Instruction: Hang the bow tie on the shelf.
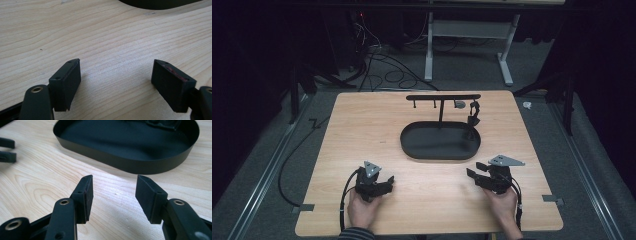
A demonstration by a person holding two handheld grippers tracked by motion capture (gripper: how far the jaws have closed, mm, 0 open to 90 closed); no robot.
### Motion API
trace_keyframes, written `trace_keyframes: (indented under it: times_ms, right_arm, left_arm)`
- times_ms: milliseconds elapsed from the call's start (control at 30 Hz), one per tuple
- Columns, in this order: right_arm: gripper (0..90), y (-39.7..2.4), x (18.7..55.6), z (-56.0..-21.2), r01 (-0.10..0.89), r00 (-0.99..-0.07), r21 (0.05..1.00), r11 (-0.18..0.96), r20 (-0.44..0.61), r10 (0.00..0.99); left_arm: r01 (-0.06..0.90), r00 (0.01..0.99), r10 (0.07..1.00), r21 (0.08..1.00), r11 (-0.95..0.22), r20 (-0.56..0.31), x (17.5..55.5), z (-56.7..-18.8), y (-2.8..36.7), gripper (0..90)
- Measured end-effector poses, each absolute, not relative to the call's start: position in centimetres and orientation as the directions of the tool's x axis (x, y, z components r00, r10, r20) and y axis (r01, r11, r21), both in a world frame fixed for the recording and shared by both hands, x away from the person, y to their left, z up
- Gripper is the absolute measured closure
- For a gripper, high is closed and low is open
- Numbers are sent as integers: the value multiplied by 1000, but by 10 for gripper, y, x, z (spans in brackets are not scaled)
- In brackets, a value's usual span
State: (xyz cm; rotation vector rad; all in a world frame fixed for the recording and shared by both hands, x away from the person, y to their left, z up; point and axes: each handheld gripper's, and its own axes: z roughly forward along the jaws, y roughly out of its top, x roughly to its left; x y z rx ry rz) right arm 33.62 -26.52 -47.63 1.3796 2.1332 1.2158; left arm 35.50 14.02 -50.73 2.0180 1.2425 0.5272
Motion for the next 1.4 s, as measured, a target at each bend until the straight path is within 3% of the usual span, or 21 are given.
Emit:
trace_keyframes:
  times_ms: [767, 1033, 1400]
  right_arm:
    - [495, -256, 342, -501, 620, -436, 740, 261, 48, 899]
    - [447, -253, 343, -502, 598, -466, 731, 328, -16, 885]
    - [424, -253, 343, -502, 596, -478, 730, 335, -12, 878]
  left_arm:
    - [604, 458, 889, 739, -297, -18, 355, -507, 140, 242]
    - [605, 456, 890, 738, -297, -16, 354, -507, 140, 243]
    - [605, 456, 890, 739, -296, -17, 354, -507, 140, 243]
